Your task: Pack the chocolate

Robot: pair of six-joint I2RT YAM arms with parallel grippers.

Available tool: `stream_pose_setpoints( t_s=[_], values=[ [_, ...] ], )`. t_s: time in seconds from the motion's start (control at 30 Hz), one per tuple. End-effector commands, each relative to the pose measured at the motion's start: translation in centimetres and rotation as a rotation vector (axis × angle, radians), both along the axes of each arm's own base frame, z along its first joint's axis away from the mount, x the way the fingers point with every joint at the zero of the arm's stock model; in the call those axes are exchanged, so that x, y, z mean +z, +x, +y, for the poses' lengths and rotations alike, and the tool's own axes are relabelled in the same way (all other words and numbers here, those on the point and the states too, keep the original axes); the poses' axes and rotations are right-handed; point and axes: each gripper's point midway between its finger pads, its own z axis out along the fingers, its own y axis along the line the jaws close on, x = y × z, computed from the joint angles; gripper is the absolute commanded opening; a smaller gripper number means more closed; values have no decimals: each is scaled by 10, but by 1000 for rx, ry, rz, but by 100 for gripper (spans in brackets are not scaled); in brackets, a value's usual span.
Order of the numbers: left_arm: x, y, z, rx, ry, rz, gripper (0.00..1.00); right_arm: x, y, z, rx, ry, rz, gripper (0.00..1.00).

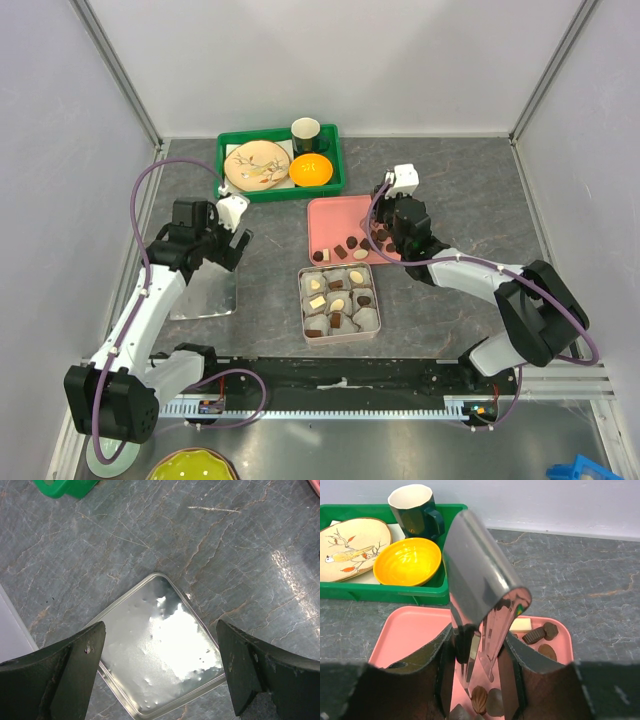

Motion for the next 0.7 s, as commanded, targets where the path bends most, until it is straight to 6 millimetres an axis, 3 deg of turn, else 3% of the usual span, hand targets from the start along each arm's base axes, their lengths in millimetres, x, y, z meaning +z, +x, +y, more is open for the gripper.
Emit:
stream_pose_setpoints(
  t_s=[0.0,0.43,0.67],
  values=[
    [9,5,1,-21,18,-51,99,4,-4,-1,7,19,2,43],
    [8,3,0,-26,14,-49,99,-10,-16,-7,-2,-4,54,42],
    [11,4,1,-28,15,-57,99,-7,-18,-9,-19,-6,53,47]
  ],
)
